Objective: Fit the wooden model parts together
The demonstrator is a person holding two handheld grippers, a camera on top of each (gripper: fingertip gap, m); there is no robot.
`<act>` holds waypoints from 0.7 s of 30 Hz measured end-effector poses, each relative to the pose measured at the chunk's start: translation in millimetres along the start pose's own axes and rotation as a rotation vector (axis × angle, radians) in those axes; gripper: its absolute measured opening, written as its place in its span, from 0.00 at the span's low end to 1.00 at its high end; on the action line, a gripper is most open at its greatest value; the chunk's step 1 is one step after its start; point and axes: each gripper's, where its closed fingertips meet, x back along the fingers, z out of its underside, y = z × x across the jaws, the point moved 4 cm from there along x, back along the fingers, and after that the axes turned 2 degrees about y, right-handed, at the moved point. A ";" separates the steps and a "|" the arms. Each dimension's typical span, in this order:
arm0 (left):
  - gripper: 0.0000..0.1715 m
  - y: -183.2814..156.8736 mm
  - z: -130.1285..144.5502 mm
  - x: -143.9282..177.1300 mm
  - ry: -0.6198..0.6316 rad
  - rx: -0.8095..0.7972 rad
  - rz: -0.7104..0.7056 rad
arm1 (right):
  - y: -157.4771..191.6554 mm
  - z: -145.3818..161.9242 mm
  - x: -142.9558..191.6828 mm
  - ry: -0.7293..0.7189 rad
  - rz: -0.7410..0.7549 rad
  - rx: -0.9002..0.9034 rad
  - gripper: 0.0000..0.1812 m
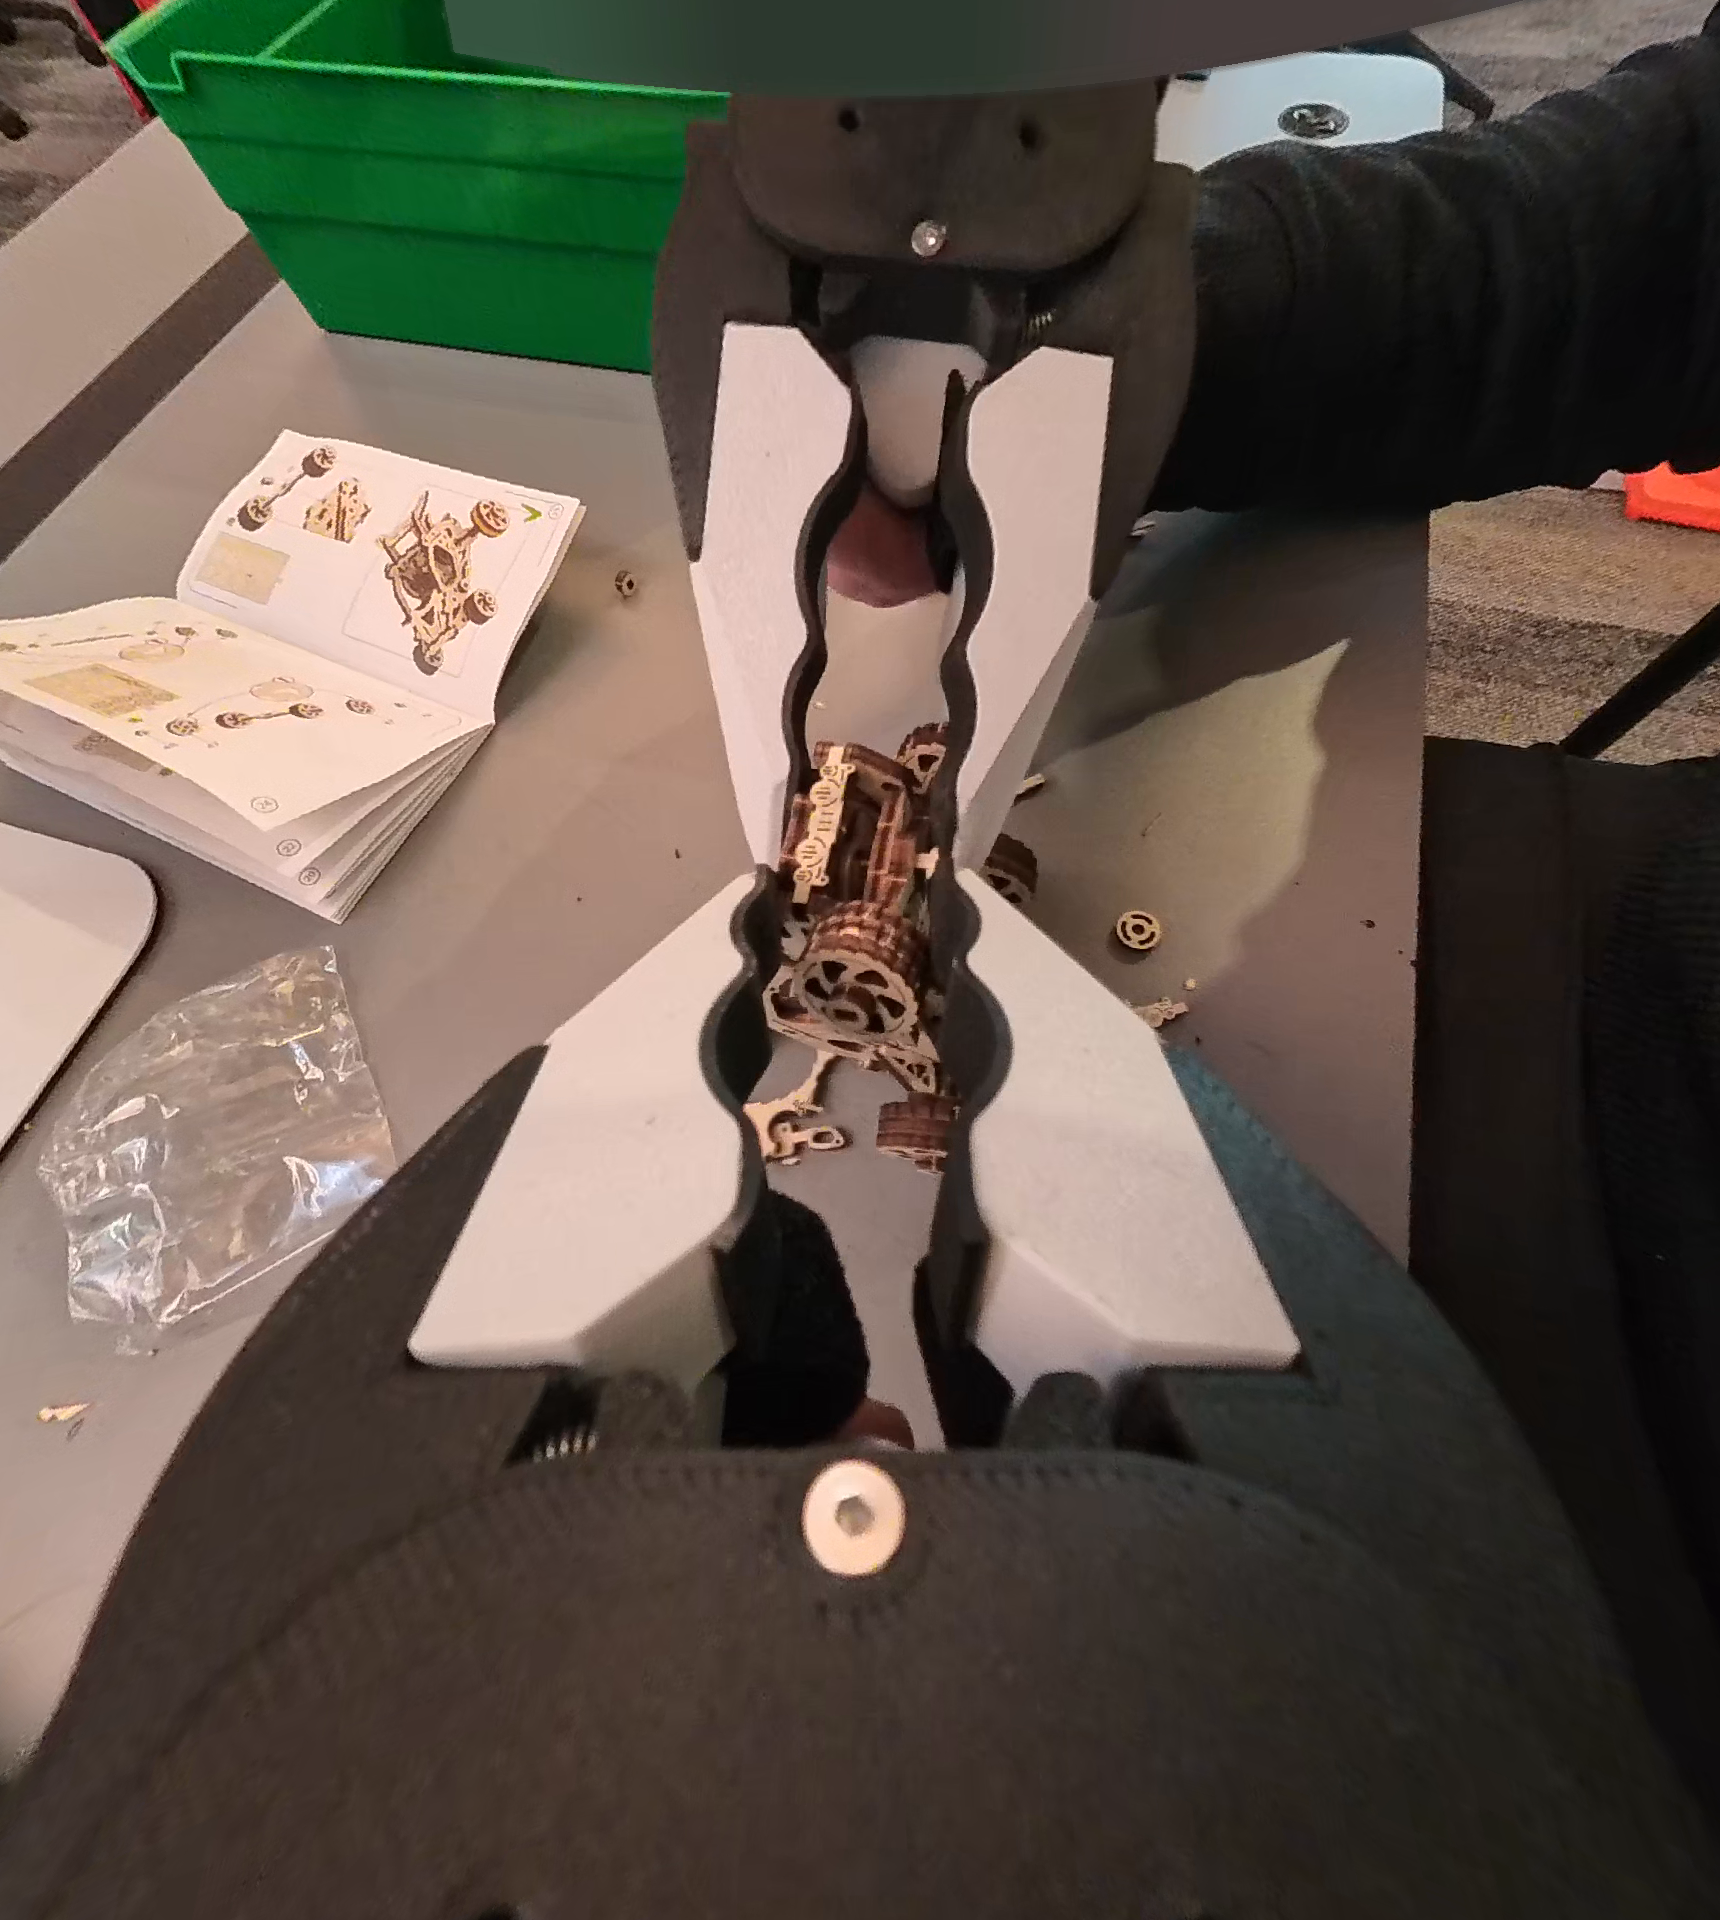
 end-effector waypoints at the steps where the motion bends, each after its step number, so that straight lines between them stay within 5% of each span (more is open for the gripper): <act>1: 0.15 -0.7 -0.3 -0.2 0.005 -0.012 -0.011 | -0.1 0.3 0.3 -0.003 -0.007 0.003 0.14; 21: 0.17 -1.7 -0.3 -0.6 0.028 -0.139 -0.030 | -1.5 3.1 0.9 -0.075 -0.076 -0.027 0.15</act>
